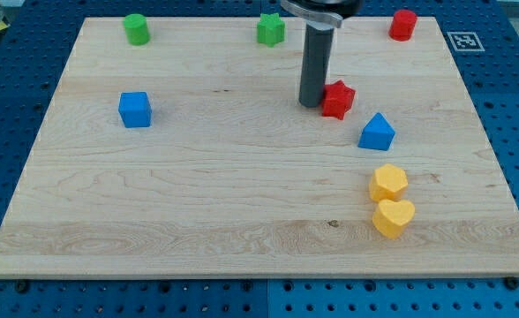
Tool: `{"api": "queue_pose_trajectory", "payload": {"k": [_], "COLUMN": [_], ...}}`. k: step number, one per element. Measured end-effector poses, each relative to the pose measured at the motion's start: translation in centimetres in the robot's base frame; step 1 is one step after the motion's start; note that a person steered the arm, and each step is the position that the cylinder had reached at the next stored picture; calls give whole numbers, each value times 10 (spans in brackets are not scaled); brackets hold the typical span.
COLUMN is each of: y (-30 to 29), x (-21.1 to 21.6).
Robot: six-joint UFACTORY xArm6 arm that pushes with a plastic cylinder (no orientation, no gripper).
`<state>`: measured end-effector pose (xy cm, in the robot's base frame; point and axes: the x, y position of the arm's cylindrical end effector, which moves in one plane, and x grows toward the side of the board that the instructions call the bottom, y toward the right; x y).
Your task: Move the red star to the right of the blue triangle
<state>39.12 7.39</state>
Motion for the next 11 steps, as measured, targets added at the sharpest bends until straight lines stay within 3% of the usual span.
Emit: {"api": "queue_pose_trajectory", "payload": {"k": [2, 6, 9, 11], "y": [48, 43, 97, 100], "x": [9, -22, 10, 26]}}
